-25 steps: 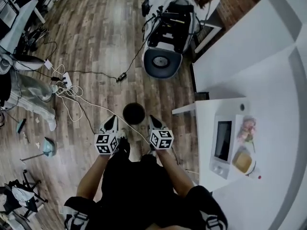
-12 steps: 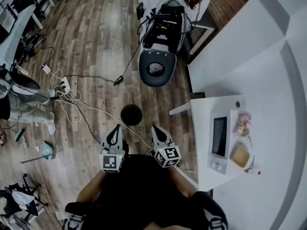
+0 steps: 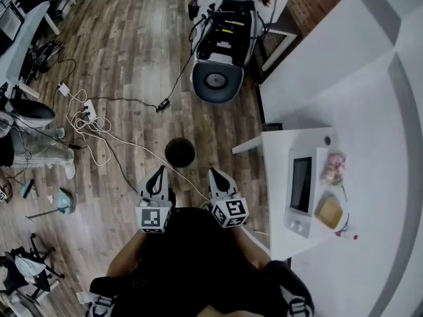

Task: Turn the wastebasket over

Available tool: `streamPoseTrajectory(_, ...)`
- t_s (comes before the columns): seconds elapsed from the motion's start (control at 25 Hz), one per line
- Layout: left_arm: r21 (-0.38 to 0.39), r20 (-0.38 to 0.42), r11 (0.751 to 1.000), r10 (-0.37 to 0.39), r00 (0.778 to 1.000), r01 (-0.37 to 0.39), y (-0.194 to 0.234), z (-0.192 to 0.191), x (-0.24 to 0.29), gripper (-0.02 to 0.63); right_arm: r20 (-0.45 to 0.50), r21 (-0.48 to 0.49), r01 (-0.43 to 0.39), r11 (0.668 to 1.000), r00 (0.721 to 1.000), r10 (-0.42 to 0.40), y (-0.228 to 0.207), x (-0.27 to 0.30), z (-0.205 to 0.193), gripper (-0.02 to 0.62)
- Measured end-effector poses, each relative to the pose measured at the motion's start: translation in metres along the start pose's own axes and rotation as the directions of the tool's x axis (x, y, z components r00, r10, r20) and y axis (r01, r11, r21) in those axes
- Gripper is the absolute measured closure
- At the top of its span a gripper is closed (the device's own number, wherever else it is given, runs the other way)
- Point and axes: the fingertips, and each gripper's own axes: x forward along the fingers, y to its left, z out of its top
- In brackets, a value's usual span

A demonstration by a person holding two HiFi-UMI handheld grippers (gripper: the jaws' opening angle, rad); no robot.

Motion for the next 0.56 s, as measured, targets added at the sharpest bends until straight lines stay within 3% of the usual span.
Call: streamPoseTrajectory(0.56, 0.014, -0.005, 1.000, 0.001, 1.000, -0.001, 0.0007, -0.0013, -0.0006, 0.571, 0.003, -0.003, -0.015, 1.000, 1.000, 0.015, 0.0042, 0.0034, 0.0009, 0.563)
